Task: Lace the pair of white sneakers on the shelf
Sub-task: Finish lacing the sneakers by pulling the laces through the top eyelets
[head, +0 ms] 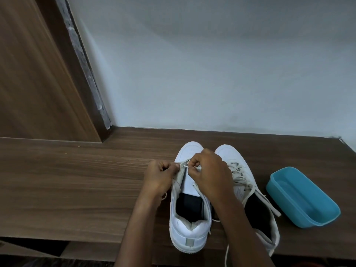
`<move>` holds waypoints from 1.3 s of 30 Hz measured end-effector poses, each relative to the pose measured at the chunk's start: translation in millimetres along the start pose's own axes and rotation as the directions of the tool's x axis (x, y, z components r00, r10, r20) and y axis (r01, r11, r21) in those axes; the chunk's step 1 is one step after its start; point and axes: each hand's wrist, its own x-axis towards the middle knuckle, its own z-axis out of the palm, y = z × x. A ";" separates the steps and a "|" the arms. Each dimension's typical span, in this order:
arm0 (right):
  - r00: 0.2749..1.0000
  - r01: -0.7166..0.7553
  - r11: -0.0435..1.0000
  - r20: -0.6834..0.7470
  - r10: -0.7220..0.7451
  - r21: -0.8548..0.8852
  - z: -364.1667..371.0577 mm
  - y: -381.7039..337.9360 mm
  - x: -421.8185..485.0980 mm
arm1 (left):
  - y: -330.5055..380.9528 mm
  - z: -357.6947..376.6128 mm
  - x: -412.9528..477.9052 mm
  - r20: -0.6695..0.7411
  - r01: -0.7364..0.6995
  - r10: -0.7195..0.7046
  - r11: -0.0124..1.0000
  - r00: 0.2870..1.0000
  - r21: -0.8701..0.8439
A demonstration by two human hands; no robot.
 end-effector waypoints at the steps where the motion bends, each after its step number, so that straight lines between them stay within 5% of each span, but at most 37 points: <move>1: 1.000 0.007 1.000 0.017 -0.006 -0.030 -0.1 -0.9 -0.2 | -0.4 -0.2 -0.2 0.008 0.000 0.000 1.000 1.000 -0.011; 11: 0.999 0.028 0.998 0.046 -0.026 -0.056 0.6 -0.9 0.1 | -1.1 -3.1 -0.2 0.065 -0.033 0.036 0.998 0.997 -0.057; 16: 0.999 0.045 0.999 0.005 -0.045 -0.025 9.2 -2.7 -0.9 | -3.5 -1.8 0.3 0.061 0.077 -0.066 0.975 0.996 -0.209; 23: 0.996 -0.032 0.970 -0.078 0.052 0.239 10.6 4.4 2.4 | -8.0 11.5 2.3 -0.073 0.018 -0.039 0.963 0.997 -0.267; 28: 0.992 -0.065 0.934 -0.077 0.098 0.352 -2.7 17.9 8.2 | 11.1 -5.2 2.2 -0.314 -0.220 0.159 0.961 0.936 -0.168; 31: 0.992 -0.109 0.913 -0.017 0.126 0.392 -22.2 26.5 8.7 | 31.8 -22.1 -5.5 -0.309 -0.284 0.174 0.890 0.935 -0.357; 36: 0.969 -0.106 0.968 0.242 0.049 0.228 -58.7 41.0 3.7 | 49.8 -49.1 -17.3 -0.229 -0.258 0.123 0.570 0.966 -0.780; 39: 0.985 -0.066 0.980 0.172 0.034 0.188 -73.6 54.3 5.1 | 43.2 -70.9 -14.0 -0.236 -0.268 0.127 0.418 0.963 -0.868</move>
